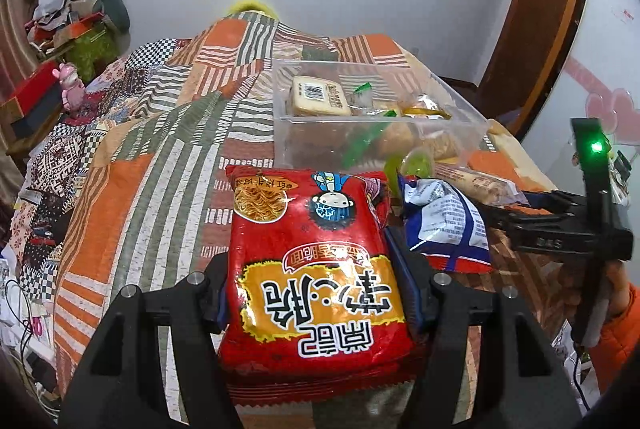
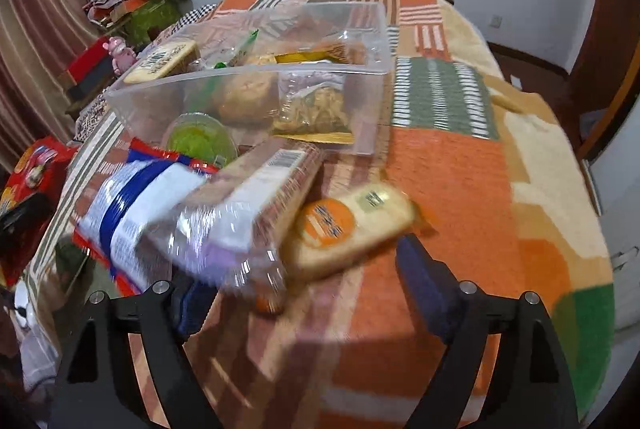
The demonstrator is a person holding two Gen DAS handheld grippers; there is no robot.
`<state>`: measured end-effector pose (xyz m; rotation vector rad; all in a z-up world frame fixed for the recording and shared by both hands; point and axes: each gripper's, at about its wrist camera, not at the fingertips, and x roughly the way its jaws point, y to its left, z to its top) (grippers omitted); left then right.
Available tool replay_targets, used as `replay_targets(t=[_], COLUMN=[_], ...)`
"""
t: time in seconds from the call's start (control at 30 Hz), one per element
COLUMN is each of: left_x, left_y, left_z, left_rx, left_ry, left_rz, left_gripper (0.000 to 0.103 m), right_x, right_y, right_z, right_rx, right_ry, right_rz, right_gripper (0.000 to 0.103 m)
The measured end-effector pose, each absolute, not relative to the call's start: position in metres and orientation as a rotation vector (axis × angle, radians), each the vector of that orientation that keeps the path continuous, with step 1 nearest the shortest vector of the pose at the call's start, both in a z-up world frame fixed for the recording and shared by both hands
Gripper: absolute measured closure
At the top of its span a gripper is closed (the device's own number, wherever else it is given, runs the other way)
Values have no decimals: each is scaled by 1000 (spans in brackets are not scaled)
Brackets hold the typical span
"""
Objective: Organize snacks
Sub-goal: 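Grasp and lift the orange-label wrapped cake with the right tool while the left tool holds the red bag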
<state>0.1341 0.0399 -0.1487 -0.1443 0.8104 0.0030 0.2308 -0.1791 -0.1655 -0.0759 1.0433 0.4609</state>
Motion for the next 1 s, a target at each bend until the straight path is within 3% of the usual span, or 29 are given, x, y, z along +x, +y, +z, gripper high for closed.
replay_targets(t=[0.37, 0.43, 0.53, 0.83, 0.87, 0.97, 1.0], left_x=[143, 145, 148, 156, 157, 159, 159], left_y=[48, 48, 48, 43, 43, 45, 46], left_z=[-155, -157, -158, -162, -163, -163, -162], left_rx=[-153, -150, -152, -145, -145, -147, -149], left_ry=[819, 821, 820, 836, 838, 840, 838], left_rz=[10, 9, 5, 3, 6, 11, 14], left_gripper=[40, 40, 40, 40, 40, 40, 40], right_x=[237, 231, 231, 248, 250, 259, 259], right_y=[-205, -220, -238, -229, -223, -217, -218], right_z=[-172, -171, -169, -168, -170, -175, -175], right_rx=[-87, -110, -127, -179, -186, -183, -172], right_ry=[1064, 1051, 1048, 1002, 1005, 1036, 1040], right_rz=[360, 320, 299, 341, 360, 402, 411], right_gripper=[23, 25, 37, 36, 37, 68, 69])
